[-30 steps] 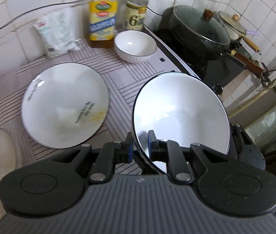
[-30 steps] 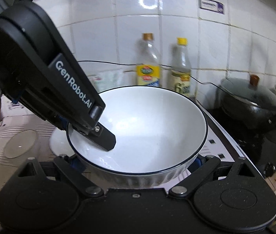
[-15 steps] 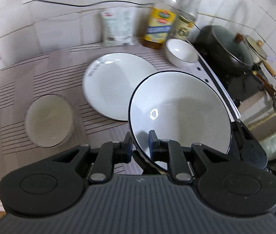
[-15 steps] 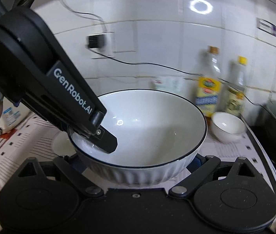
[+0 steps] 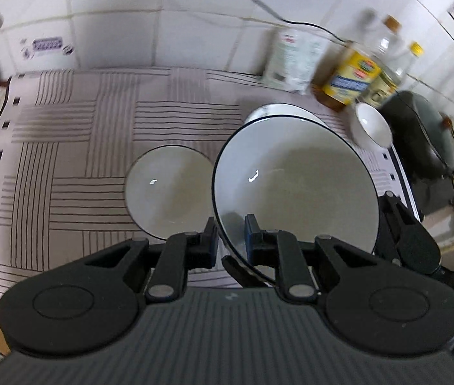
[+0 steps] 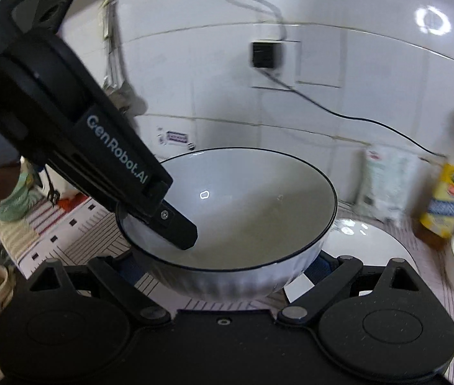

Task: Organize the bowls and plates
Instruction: 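Lift the bowl and carry it over the first white bowl, then lower the bowl into the first white bowl and open both grippers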

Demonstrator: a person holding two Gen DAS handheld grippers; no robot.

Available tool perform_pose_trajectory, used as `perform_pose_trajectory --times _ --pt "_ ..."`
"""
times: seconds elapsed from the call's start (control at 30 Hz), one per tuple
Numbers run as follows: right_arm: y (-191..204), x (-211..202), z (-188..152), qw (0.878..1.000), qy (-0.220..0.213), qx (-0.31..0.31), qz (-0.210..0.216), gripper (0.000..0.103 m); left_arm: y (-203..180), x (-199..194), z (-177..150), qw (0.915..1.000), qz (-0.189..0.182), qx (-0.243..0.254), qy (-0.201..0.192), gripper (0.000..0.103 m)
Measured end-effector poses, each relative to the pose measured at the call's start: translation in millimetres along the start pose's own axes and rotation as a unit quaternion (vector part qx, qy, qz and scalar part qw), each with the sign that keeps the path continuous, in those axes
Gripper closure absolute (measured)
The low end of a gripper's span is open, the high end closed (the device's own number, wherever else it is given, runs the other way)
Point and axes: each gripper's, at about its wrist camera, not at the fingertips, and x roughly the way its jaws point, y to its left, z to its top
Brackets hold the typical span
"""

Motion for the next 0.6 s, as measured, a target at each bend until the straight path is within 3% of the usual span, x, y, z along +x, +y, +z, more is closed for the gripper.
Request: perform_pose_trajectory --times 0.27,0.6 --pt "9 58 3 0.996 0.042 -0.052 0.053 0.005 46 35 14 0.9984 0.005 -0.047 0.029 0.088" --pt "4 101 -2 0.989 0.096 -0.052 0.100 0.005 75 69 17 0.9947 0.019 -0.079 0.063 0.089"
